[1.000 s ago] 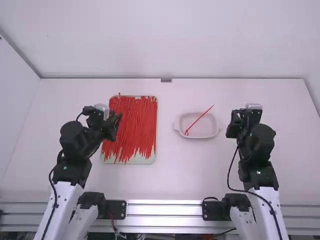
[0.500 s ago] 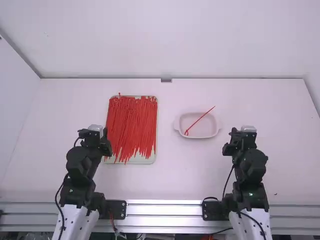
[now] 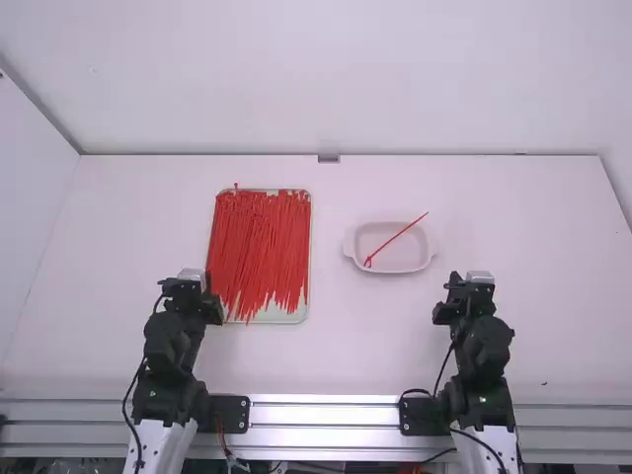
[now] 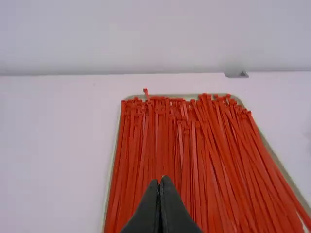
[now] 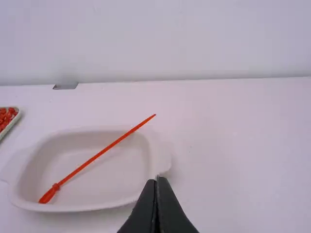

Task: Fasten the cable tie

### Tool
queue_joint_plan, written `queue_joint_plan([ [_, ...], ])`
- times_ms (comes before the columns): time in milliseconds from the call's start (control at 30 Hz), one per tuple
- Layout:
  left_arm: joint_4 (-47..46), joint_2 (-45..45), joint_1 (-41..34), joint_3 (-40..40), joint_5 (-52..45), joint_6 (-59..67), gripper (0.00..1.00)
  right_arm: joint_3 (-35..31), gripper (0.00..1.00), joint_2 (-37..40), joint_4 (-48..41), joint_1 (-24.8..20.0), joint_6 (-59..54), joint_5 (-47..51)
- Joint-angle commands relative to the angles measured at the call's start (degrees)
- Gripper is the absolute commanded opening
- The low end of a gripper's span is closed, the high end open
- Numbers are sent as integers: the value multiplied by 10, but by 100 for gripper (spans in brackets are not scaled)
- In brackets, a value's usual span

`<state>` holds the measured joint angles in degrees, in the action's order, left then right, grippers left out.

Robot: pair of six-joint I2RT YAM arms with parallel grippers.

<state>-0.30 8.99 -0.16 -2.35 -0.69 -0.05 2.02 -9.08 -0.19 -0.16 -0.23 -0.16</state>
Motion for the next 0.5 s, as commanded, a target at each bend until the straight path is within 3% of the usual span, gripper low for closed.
queue_joint_plan([
  [0, 3, -21, 2, 18, 7, 1, 0, -20, 0, 21, 2, 2, 2, 2],
  [467, 3, -90, 2, 23, 7, 1, 0, -20, 0, 91, 2, 2, 2, 2],
])
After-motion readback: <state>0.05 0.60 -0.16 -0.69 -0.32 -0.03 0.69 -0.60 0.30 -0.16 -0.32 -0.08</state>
